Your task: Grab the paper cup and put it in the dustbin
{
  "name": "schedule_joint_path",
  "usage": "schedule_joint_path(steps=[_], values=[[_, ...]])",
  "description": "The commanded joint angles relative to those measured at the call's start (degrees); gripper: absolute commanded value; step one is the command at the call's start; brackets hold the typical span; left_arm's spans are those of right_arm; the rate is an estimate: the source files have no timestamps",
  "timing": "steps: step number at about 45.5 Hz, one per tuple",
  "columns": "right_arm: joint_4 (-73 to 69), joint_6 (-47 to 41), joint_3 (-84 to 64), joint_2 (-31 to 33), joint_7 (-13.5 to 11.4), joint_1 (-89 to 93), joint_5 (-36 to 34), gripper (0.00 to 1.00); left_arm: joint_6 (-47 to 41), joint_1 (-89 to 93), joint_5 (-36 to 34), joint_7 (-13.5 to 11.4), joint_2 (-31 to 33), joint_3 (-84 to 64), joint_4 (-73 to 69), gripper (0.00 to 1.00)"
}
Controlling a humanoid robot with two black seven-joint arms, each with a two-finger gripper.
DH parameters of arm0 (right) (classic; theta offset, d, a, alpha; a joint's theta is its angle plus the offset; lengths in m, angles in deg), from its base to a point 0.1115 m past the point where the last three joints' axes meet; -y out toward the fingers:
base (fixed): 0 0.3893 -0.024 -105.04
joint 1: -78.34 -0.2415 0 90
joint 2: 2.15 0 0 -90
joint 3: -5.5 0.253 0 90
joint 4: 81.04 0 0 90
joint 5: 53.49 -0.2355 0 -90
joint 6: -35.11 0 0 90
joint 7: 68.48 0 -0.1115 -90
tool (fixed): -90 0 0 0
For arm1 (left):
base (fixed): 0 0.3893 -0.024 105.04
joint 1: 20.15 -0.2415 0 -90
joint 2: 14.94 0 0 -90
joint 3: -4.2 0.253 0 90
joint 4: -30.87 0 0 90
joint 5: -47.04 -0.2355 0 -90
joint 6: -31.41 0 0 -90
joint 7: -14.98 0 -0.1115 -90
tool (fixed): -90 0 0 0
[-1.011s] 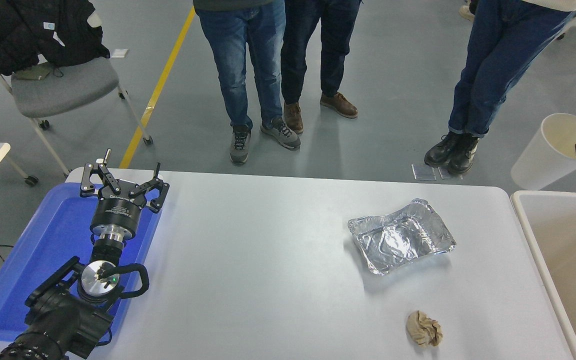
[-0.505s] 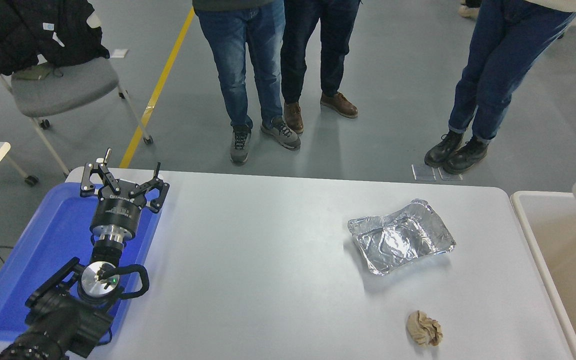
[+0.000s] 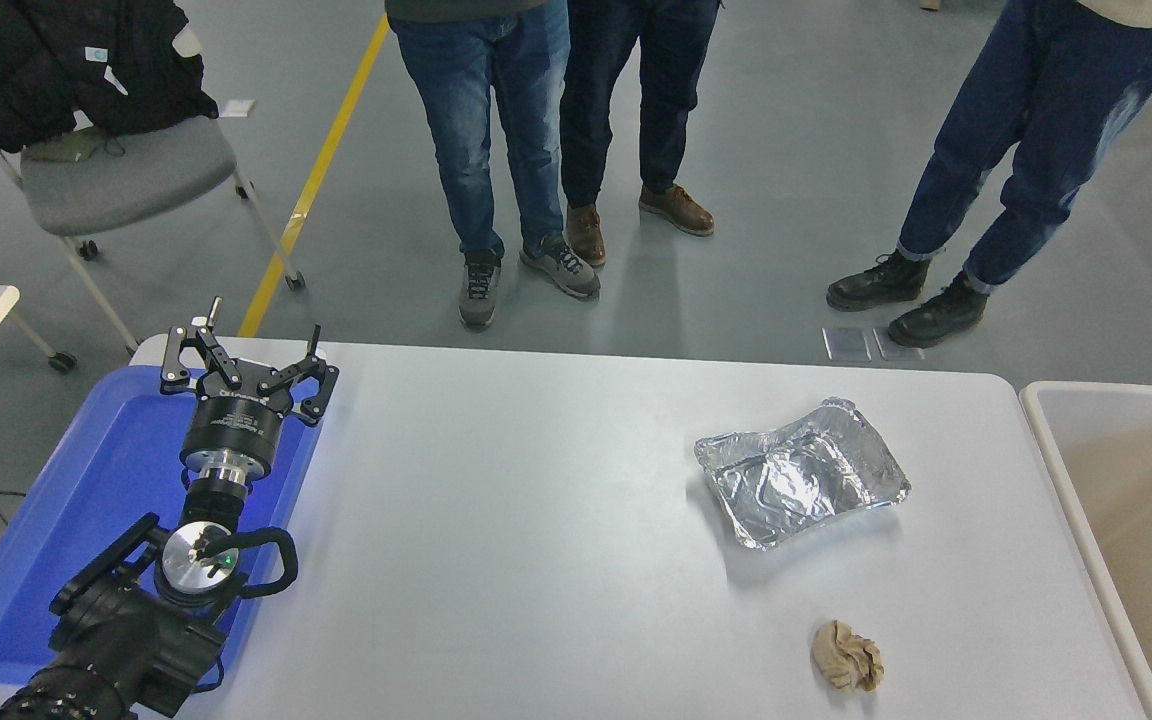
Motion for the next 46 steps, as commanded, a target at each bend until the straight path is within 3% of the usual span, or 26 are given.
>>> schedule_joint_path(steps=[1,21,32,46], values=[[7.06,0.00,9.75,1.21,0.00,13.31,-0.07,0.00,-0.09,0.00,0.00,0.01,0.00,0.01,0.00,1.00],[25.78,0.00,36.39,0.68,0.00,51.80,-3.94,0.00,0.00,0.00,0.08,-0.08,0.00,0.01,0.00,1.00],[28.33,16.42,49.83,-0.37,0.00,67.28,-4.99,0.00,-0.09,-0.09,0.09,-0.08,-0.09,0.01,0.00,1.00],[39.14,31.11,60.30,-9.86,-0.18,85.30,-10.26,0.00,-0.09,0.00,0.00,-0.08,0.00,-0.08,0.00,1.00]])
